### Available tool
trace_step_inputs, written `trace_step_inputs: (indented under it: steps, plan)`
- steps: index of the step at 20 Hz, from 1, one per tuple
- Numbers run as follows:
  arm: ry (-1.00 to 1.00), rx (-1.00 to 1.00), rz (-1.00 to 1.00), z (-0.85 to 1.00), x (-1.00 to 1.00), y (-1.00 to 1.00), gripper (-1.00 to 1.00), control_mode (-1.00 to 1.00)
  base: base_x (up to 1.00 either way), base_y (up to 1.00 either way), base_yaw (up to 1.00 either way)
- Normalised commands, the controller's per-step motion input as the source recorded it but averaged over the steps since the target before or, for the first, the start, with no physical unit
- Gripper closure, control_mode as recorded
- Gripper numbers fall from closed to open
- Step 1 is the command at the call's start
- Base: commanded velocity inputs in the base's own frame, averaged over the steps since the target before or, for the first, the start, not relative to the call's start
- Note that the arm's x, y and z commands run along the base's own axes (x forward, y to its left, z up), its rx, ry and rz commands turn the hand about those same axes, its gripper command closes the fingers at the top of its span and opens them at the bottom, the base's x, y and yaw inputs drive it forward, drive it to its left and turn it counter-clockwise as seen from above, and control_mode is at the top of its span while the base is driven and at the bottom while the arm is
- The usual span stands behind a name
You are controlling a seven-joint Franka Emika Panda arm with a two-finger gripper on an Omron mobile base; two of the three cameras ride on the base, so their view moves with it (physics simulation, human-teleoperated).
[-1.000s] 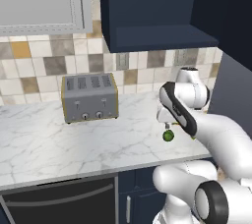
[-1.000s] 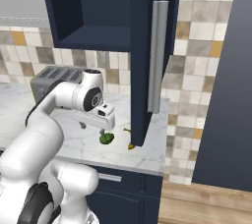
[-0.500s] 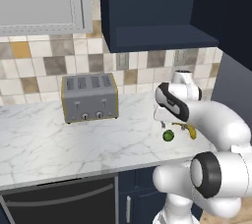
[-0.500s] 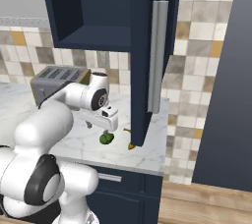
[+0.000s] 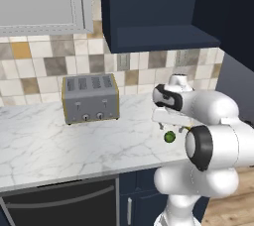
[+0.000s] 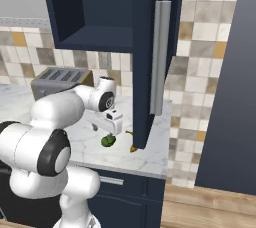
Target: Pick the banana, avocado from the counter and place them in the cabinet. Then close the cabinet.
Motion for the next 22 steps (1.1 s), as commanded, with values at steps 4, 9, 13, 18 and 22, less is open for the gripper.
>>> trace_step_inputs:
  steps: [4, 9, 13, 18, 22]
  plan:
    - [0.03, -0.02, -0.06, -0.35, 0.24, -0.02, -1.00, -1.00, 0.00, 0.00, 0.00]
    - [0.00, -0.08, -0.04, -0.41, 0.20, -0.02, -1.00, -1.00, 0.00, 0.00, 0.00]
    - [0.00, -0.09, -0.01, -0.42, 0.19, 0.00, -1.00, -1.00, 0.00, 0.00, 0.00]
    - [-0.04, -0.09, 0.00, -0.46, 0.00, -0.01, -1.00, -1.00, 0.00, 0.00, 0.00]
    - [-0.06, -0.08, 0.00, -0.52, -0.03, -0.08, -1.00, -1.00, 0.00, 0.00, 0.00]
